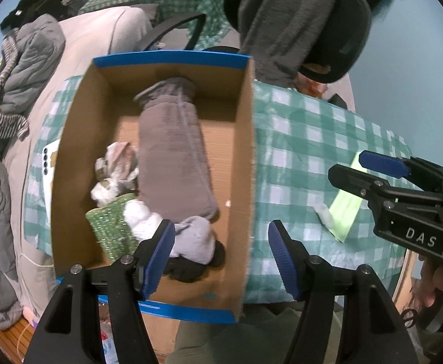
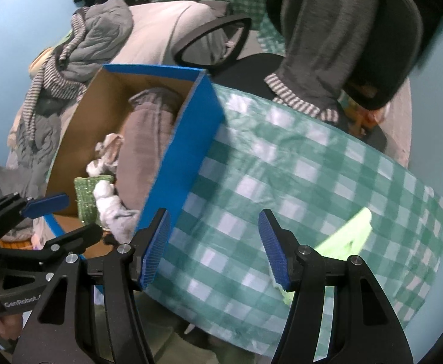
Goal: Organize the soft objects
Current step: 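Move both grippers back over the table to the lime-green cloth strip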
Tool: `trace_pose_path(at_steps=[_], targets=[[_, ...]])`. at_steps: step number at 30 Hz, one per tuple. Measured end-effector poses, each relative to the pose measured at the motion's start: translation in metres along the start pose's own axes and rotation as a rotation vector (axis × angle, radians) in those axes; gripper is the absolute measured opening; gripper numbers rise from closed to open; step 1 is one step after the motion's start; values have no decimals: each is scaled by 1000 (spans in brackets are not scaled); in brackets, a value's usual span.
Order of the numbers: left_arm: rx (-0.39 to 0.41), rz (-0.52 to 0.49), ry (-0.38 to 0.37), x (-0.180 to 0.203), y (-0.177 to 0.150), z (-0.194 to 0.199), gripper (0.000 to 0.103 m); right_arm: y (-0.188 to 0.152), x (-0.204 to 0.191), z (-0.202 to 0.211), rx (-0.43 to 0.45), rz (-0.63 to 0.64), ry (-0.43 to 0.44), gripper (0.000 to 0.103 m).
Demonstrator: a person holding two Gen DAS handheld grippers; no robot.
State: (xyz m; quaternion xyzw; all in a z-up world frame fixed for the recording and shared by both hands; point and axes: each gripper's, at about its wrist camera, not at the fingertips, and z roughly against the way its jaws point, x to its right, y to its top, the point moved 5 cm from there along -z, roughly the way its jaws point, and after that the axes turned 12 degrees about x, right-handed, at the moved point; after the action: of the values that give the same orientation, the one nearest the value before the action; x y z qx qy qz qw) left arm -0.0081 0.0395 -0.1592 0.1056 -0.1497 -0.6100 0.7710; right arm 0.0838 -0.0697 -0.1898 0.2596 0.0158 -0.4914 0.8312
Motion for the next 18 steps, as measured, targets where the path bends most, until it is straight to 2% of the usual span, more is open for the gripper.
trace_pose_path(at_steps=[18], targets=[[-34, -113, -39, 68, 0, -16, 68, -31, 80, 26, 11, -138, -91, 62]])
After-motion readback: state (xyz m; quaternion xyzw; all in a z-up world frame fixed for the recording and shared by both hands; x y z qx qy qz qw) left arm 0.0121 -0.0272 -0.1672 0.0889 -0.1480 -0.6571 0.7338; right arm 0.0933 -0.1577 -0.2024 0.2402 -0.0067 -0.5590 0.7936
